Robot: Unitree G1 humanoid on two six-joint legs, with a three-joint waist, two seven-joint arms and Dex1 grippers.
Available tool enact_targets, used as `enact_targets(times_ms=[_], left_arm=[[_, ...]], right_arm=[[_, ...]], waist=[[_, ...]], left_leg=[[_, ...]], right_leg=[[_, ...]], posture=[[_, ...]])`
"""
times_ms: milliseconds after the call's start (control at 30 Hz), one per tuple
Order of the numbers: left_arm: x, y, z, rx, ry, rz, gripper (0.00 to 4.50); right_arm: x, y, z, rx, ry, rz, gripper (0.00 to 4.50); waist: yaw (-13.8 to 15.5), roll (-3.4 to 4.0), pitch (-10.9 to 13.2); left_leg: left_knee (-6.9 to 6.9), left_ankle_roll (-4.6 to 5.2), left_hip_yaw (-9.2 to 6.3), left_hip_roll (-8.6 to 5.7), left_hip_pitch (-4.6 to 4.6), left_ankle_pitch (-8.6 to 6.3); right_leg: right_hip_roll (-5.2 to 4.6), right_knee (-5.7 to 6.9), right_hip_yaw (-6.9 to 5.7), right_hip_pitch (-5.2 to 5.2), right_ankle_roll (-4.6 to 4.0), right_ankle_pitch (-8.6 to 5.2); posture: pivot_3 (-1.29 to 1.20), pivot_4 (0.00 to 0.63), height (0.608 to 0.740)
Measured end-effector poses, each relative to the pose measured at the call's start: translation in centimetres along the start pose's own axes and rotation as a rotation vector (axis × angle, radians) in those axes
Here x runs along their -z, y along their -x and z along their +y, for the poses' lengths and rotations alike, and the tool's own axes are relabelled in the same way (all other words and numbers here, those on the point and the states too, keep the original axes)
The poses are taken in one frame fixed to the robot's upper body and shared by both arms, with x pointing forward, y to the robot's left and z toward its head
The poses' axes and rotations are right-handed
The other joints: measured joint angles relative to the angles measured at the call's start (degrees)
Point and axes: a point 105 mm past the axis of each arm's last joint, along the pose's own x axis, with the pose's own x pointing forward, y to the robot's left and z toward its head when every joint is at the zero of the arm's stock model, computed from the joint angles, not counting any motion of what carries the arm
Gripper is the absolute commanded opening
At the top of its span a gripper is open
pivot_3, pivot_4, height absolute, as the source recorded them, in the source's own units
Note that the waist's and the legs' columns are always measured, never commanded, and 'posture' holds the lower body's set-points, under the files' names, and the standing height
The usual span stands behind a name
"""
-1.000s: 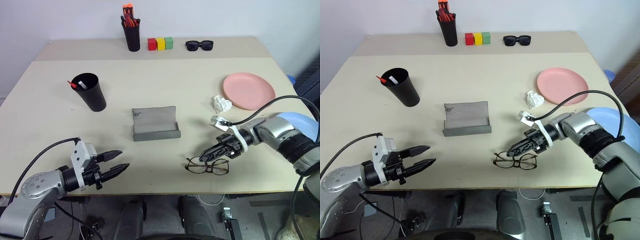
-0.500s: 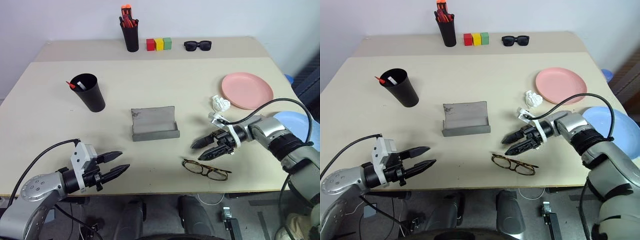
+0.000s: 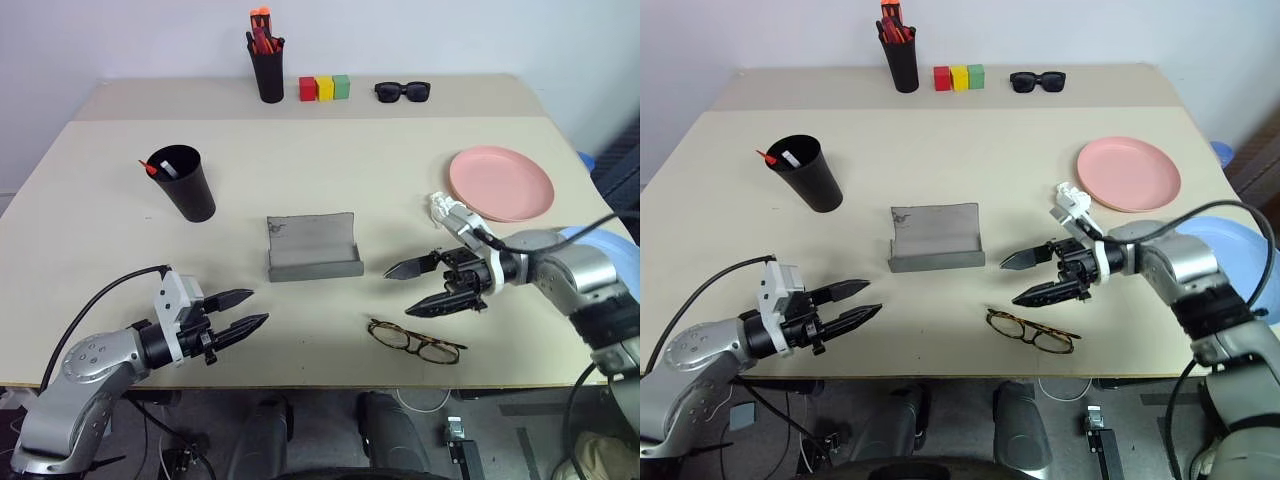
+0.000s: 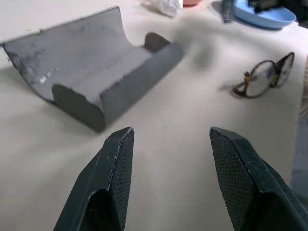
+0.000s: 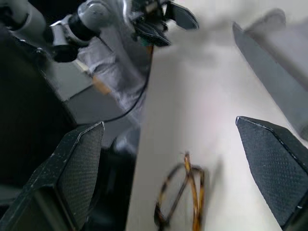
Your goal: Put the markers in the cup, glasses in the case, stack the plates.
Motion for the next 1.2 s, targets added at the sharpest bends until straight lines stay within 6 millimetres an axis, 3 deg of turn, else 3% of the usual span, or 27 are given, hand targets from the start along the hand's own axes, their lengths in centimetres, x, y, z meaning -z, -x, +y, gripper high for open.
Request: enact_targets(times_ms=[200,333,433,600,833,1200], left_arm=[[0.1,-1.7,1.2,0.042,-0.014,-0.020,2.53],[-0.2,-2.6,2.1,0.079,-0.034,-0.026,2.53],[-0.5,-3.2,2.3,0.108,-0.044,-0.039,2.53],[-0.6,-3.8,2.7,0.133,-0.049,-0.039,2.53],[-0.3,-3.9,2.8,0.142,-0.046,-0.029,2.53],[0.3,-3.7,2.4,0.134,-0.032,-0.020,2.53]], right_arm=[[2.2,-1.5,0.2,0.418,0.299,-0.069,4.48],[1.5,0.1,-0.9,0.670,0.443,-0.065,4.48],[1.7,0.7,-1.1,0.762,0.492,-0.048,4.48],[2.7,1.1,-0.6,0.773,0.488,-0.036,4.48],[4.5,1.3,1.2,0.661,0.388,-0.046,4.48],[2.9,-0.1,1.6,0.529,0.315,-0.084,4.48]], waist=[[0.87,-0.09,-0.07],[0.70,-0.14,-0.10],[0.68,-0.14,-0.10],[0.71,-0.14,-0.10],[0.50,-0.15,-0.09],[0.74,-0.15,-0.09]], left_leg=[[0.08,-0.01,0.02,-0.01,0.00,0.01],[0.11,-0.02,0.04,-0.01,0.12,0.02],[0.02,-0.02,0.02,0.00,0.17,0.02],[0.01,-0.01,0.00,0.00,0.17,0.02],[0.06,-0.01,-0.03,0.02,0.28,0.02],[0.05,-0.01,-0.06,0.02,0.26,0.02]], right_leg=[[0.02,-0.01,0.03,0.04,-0.02,-0.01],[0.02,-0.01,0.05,0.15,-0.24,-0.06],[0.02,-0.02,0.04,0.18,-0.22,-0.06],[0.02,-0.03,0.03,0.20,-0.18,-0.05],[0.02,-0.02,0.02,0.34,-0.24,-0.08],[0.02,-0.04,0.01,0.34,-0.22,-0.08]], posture=[[0.00,0.150,0.740],[0.00,0.150,0.740],[0.00,0.150,0.740],[0.00,0.150,0.740],[0.00,0.150,0.740],[0.00,0.150,0.740]])
